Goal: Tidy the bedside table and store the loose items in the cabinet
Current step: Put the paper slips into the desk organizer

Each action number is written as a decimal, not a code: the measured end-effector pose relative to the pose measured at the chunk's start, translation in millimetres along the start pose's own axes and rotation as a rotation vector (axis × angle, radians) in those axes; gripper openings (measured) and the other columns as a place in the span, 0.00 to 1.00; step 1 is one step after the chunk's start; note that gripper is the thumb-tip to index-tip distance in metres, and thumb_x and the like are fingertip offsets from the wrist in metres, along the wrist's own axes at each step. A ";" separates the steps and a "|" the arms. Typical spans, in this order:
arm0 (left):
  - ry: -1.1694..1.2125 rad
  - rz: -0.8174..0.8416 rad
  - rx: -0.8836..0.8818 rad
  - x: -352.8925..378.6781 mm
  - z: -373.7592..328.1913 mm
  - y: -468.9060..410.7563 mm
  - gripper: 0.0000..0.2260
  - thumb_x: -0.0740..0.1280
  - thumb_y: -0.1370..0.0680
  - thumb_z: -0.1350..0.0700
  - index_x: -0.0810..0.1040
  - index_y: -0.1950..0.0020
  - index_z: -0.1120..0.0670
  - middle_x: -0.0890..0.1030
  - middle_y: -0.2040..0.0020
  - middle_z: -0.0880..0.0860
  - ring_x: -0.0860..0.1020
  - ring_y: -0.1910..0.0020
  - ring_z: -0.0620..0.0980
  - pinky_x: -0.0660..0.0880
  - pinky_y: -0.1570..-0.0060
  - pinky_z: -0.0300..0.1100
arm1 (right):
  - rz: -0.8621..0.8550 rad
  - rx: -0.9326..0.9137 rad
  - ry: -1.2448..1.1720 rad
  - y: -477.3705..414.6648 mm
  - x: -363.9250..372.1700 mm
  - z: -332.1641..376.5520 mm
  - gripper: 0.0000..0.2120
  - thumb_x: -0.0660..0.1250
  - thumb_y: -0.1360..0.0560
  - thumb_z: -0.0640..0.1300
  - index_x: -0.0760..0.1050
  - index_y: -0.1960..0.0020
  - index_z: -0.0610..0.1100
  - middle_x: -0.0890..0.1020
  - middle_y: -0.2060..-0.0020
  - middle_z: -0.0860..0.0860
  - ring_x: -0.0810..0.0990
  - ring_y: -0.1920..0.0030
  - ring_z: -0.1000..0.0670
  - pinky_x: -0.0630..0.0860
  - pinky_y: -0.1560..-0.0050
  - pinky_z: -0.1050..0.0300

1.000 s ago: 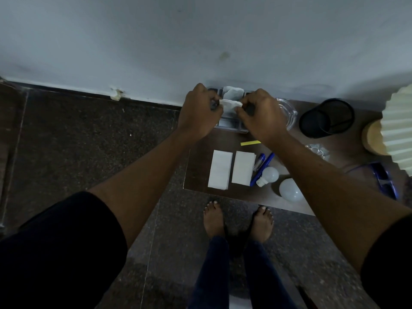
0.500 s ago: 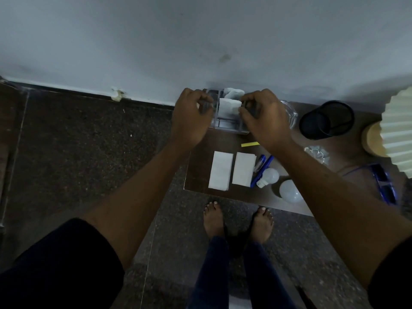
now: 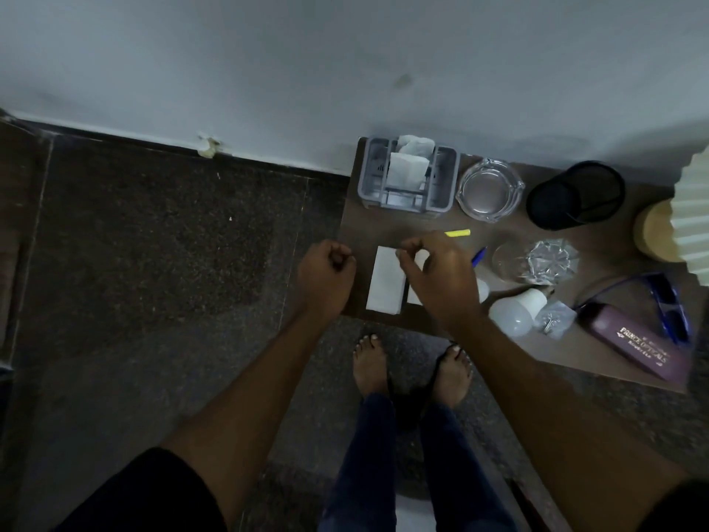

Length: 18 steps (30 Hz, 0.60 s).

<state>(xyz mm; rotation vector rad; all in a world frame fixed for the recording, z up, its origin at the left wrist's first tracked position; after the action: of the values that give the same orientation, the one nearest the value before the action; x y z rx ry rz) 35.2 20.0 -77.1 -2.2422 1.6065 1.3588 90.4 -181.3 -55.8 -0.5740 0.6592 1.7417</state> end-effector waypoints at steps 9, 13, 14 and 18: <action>-0.092 0.027 -0.006 5.0 18.4 2.8 0.08 0.71 0.24 0.59 0.80 0.46 0.58 0.79 0.45 0.57 0.78 0.48 0.51 0.73 0.49 0.40 | 0.284 0.030 0.394 31.1 49.4 -25.3 0.23 0.69 0.22 0.52 0.74 0.30 0.47 0.71 0.32 0.48 0.82 0.45 0.46 0.81 0.54 0.53; -0.053 -0.002 -0.066 3.6 27.5 -5.1 0.12 0.72 0.24 0.56 0.78 0.41 0.56 0.78 0.42 0.55 0.78 0.45 0.51 0.73 0.46 0.41 | 0.337 0.010 0.434 33.4 63.4 -23.0 0.24 0.68 0.21 0.51 0.71 0.27 0.46 0.67 0.29 0.45 0.80 0.40 0.44 0.81 0.48 0.50; -0.028 0.015 -0.094 5.4 30.4 -7.0 0.13 0.71 0.23 0.55 0.78 0.40 0.55 0.79 0.42 0.54 0.78 0.46 0.50 0.75 0.47 0.42 | 0.338 0.008 0.426 31.8 65.7 -21.3 0.24 0.68 0.21 0.51 0.71 0.27 0.45 0.67 0.29 0.45 0.79 0.39 0.44 0.81 0.46 0.49; 0.177 0.074 -0.250 10.1 45.0 -14.2 0.11 0.69 0.21 0.54 0.78 0.40 0.53 0.82 0.47 0.50 0.80 0.47 0.50 0.78 0.46 0.47 | 0.347 -0.005 0.388 23.6 78.1 -10.6 0.24 0.68 0.21 0.50 0.71 0.27 0.45 0.67 0.29 0.45 0.78 0.37 0.43 0.79 0.42 0.47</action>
<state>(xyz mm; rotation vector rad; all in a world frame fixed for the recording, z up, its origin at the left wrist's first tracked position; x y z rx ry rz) 19.8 42.0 -117.1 -2.5327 1.6718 1.4931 48.4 -139.4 -112.8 -0.8523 1.0774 1.9704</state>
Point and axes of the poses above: each hand's wrist, its own y-axis away from the middle knuckle, its own x-axis out of the palm, z = x × y, the point moved 7 cm from there along -y, towards the middle knuckle
